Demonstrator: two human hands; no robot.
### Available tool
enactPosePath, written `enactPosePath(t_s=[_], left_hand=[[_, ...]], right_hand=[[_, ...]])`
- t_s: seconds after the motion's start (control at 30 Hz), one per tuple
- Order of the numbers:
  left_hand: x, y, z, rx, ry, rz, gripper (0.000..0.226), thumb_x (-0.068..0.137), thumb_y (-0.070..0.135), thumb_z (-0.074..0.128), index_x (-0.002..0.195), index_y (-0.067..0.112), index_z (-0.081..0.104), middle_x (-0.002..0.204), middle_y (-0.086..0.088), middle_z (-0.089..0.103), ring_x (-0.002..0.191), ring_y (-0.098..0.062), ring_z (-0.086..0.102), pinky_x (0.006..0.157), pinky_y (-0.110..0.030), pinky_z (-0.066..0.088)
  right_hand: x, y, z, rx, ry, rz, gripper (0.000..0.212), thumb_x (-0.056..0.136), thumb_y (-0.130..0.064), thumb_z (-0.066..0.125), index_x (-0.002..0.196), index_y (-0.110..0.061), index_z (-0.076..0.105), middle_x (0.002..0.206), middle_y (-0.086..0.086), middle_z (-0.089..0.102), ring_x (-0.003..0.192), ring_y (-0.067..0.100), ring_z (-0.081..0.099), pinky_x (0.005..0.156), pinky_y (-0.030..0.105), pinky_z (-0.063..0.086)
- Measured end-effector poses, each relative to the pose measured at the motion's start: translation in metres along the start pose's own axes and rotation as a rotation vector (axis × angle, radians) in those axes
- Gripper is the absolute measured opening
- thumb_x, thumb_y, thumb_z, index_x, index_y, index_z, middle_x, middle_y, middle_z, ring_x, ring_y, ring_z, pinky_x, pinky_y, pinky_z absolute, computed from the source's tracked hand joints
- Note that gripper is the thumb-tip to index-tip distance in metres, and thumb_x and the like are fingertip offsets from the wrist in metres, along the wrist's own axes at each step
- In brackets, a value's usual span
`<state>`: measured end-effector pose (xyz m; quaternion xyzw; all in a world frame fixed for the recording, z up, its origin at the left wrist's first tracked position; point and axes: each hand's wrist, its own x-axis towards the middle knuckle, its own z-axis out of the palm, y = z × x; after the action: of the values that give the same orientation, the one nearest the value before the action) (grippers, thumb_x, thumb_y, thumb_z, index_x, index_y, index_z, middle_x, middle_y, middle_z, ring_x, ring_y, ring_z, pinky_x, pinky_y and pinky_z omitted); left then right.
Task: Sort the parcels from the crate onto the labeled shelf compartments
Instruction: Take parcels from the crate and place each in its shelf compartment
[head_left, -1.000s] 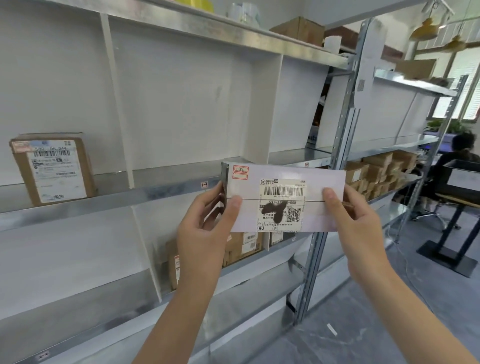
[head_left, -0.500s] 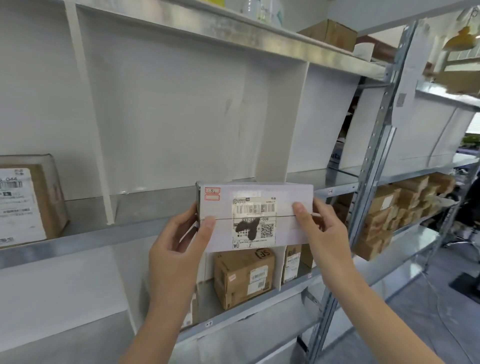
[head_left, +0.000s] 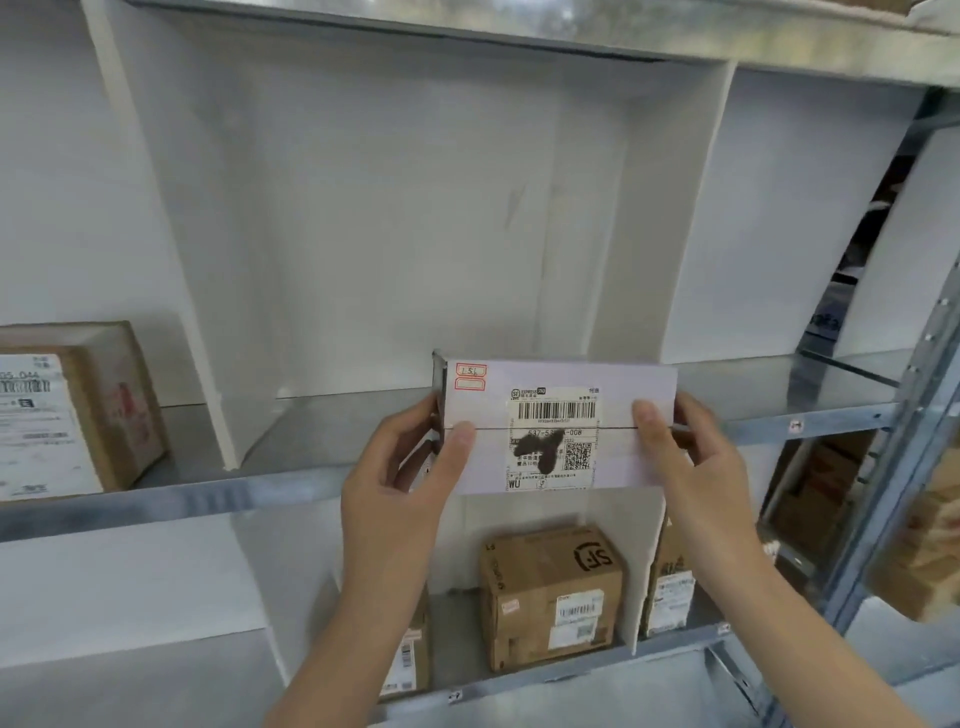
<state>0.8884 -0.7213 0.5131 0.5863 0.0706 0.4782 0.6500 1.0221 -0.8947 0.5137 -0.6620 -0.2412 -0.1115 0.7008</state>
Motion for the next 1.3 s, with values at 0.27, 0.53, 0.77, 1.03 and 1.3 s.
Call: enactPosePath(t_s=[0.27,0.53,0.77,1.03,1.3], left_hand=[[0.016,-0.025,0.019,0.114,0.082,0.015,0.029,0.086,0.016,0.071,0.115,0.018,0.070,0.107,0.013,0.075,0.103,-0.001,0.068,0.081,-0.008,0.050],[0.017,-0.036,0.034,0.127,0.089,0.088,0.031,0.086,0.013,0.071,0.118,0.012,0.068,0.113,0.007,0.074,0.109,-0.005,0.067,0.096,-0.018,0.051],[0.027,-0.056,0.027,0.262,0.029,0.045,0.030,0.091,0.013,0.066,0.121,0.020,0.066,0.115,0.014,0.072,0.110,-0.001,0.065,0.090,-0.015,0.052],[0.047,-0.069,0.035,0.323,-0.014,0.042,0.030,0.095,0.014,0.062,0.124,0.021,0.065,0.121,0.016,0.069,0.113,0.000,0.063,0.099,-0.020,0.049],[0.050,-0.073,0.039,0.413,-0.014,0.086,0.030,0.097,0.017,0.060,0.126,0.022,0.066,0.117,0.022,0.068,0.108,0.008,0.063,0.093,-0.008,0.047]], right_hand=[[0.045,0.028,0.002,0.012,-0.148,-0.047,0.032,0.093,-0.039,0.059,0.124,-0.034,0.059,0.114,-0.013,0.056,0.094,-0.015,0.056,0.076,0.003,0.046],[0.065,0.049,-0.005,0.051,-0.187,-0.064,0.033,0.095,-0.039,0.057,0.127,-0.032,0.060,0.113,-0.015,0.056,0.098,-0.012,0.056,0.080,0.006,0.046],[0.074,0.062,-0.004,-0.046,-0.256,-0.095,0.036,0.097,-0.028,0.060,0.132,-0.034,0.056,0.118,-0.020,0.059,0.107,-0.009,0.057,0.084,0.005,0.045],[0.081,0.070,-0.010,-0.182,-0.333,-0.128,0.057,0.100,-0.022,0.056,0.152,-0.032,0.034,0.139,-0.013,0.056,0.127,0.004,0.052,0.113,0.035,0.041],[0.069,0.061,-0.012,-0.392,-0.318,-0.284,0.070,0.102,-0.017,0.049,0.158,-0.018,0.008,0.164,-0.005,0.015,0.145,-0.001,0.014,0.110,0.000,0.007]])
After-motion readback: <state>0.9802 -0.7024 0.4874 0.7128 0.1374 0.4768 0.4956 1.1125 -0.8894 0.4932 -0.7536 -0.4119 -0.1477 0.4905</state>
